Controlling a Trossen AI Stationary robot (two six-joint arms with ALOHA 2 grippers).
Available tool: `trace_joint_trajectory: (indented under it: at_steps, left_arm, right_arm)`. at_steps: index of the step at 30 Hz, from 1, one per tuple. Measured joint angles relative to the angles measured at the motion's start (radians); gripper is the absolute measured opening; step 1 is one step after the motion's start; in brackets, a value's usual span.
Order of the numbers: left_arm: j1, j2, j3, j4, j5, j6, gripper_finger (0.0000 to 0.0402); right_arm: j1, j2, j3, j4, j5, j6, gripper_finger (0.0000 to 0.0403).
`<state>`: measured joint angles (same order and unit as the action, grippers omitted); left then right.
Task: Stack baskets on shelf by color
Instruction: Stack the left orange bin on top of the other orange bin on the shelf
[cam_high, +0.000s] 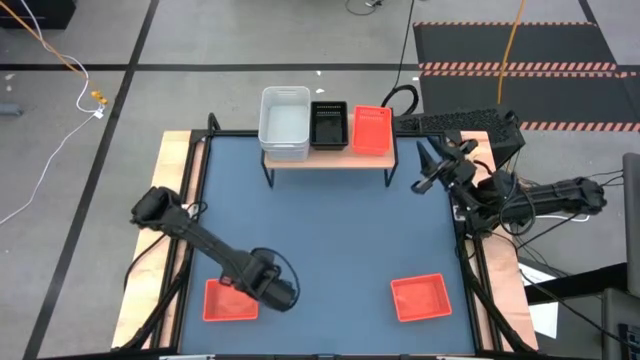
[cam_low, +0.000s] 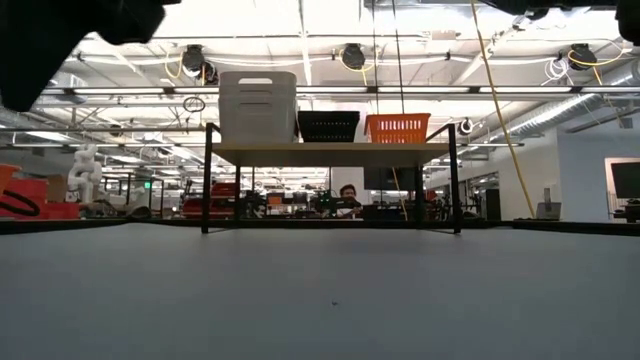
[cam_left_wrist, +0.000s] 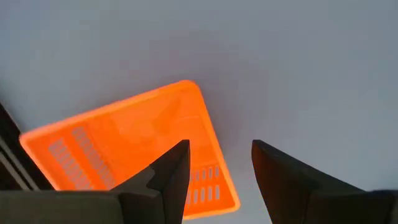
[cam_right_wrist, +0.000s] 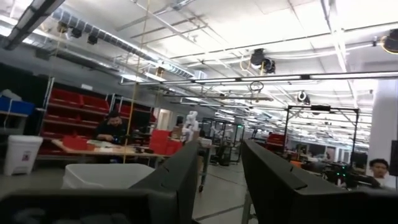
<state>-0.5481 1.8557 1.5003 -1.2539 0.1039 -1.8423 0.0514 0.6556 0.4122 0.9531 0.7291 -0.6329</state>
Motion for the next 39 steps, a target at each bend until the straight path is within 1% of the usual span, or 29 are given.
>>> trace_joint_trajectory:
  at_steps: [3, 5, 7, 11, 14, 17, 19, 21, 23, 27, 28, 30, 34, 39]
  left_arm:
    - [-0.014, 0.000, 0.000, 0.002, -0.024, -0.087, 0.0175]
    - [-0.023, 0.000, -0.003, 0.005, -0.057, -0.116, 0.0175]
    - [-0.029, -0.002, -0.032, 0.053, -0.070, -0.141, 0.0175]
    - [-0.038, -0.002, -0.123, 0.205, -0.001, -0.178, 0.0175]
    - [-0.038, -0.001, -0.161, 0.228, 0.048, -0.199, 0.0175]
    - [-0.038, -0.001, -0.171, 0.228, 0.062, -0.189, 0.0174]
    - [-0.038, -0.001, -0.174, 0.227, 0.074, -0.153, 0.0166]
    - [-0.034, -0.001, -0.174, 0.228, 0.081, -0.112, 0.0144]
    - [-0.028, -0.001, -0.174, 0.231, 0.083, -0.069, 0.0110]
    - [-0.021, -0.001, -0.174, 0.235, 0.085, 0.009, 0.0024]
    - [-0.022, -0.001, -0.174, 0.236, 0.080, 0.021, 0.0015]
    - [-0.017, -0.002, -0.174, 0.261, 0.097, 0.060, 0.0016]
    - [0.009, -0.002, -0.157, 0.373, 0.189, 0.194, 0.0035]
    - [0.013, -0.002, -0.110, 0.711, 0.200, 0.431, 0.0032]
  right_arm:
    - [-0.013, 0.000, 0.000, 0.001, -0.013, 0.020, 0.0118]
    - [-0.021, 0.000, 0.000, 0.000, -0.054, 0.034, 0.0118]
    - [-0.027, 0.000, 0.000, 0.000, -0.099, 0.056, 0.0118]
    - [-0.031, 0.001, 0.000, -0.004, -0.144, 0.071, 0.0118]
    - [-0.031, 0.001, 0.000, -0.007, -0.155, 0.070, 0.0118]
    - [-0.031, 0.001, 0.000, -0.007, -0.155, 0.070, 0.0118]
    - [-0.031, 0.001, 0.000, -0.007, -0.155, 0.069, 0.0118]
    - [-0.031, 0.001, 0.000, -0.007, -0.155, 0.070, 0.0118]
    - [-0.031, 0.001, 0.000, -0.007, -0.155, 0.070, 0.0118]
    - [-0.031, 0.001, 0.000, -0.008, -0.155, 0.071, 0.0118]
    - [-0.031, 0.001, 0.000, -0.012, -0.155, 0.071, 0.0118]
    - [-0.030, 0.002, 0.000, -0.019, -0.155, 0.071, 0.0118]
    - [-0.030, 0.001, 0.000, -0.021, -0.155, 0.072, 0.0118]
    - [-0.030, 0.002, 0.000, -0.022, -0.155, 0.072, 0.0118]
